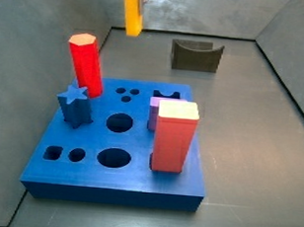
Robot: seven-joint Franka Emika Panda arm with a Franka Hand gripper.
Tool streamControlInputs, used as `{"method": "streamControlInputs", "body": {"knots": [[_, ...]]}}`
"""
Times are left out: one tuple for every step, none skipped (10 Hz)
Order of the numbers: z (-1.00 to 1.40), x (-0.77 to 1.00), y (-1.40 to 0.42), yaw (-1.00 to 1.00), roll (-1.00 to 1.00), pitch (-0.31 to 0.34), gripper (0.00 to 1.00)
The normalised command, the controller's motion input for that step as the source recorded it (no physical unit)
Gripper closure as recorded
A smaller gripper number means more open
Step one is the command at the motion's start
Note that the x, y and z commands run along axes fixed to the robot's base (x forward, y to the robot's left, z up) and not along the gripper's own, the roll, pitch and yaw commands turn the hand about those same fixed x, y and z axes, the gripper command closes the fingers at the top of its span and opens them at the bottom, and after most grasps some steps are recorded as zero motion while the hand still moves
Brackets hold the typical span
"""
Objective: Pick up the arch object. Move up. Move to above the board. Insert the arch object.
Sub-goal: Move to above the board.
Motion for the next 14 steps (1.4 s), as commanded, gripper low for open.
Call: {"method": "streamControlInputs", "body": {"knots": [[1.00,0.25,0.15,0.04,0.03,-0.026,1.00],[1.00,0.24,0.15,0.03,0.02,0.036,1.00],[1.00,0.23,0.14,0.01,0.01,0.080,1.00],[1.00,0.22,0.13,0.00,0.01,0.084,1.00],[1.00,0.20,0.13,-0.01,0.00,0.085,1.00],[1.00,0.18,0.12,-0.01,0.00,0.084,1.00],[1.00,0.17,0.12,-0.01,0.00,0.087,1.00],[1.00,0.16,0.11,-0.02,0.00,0.088,1.00],[1.00,0.13,0.10,-0.02,0.00,0.091,1.00],[1.00,0.12,0.09,-0.03,-0.01,0.092,1.00],[0.81,0.07,0.07,-0.02,0.00,0.091,1.00],[0.64,0.04,0.05,-0.03,0.00,0.089,1.00],[0.48,0.03,0.04,-0.03,0.00,0.085,1.00],[0.31,0.02,0.03,-0.03,0.00,0.086,1.00]]}}
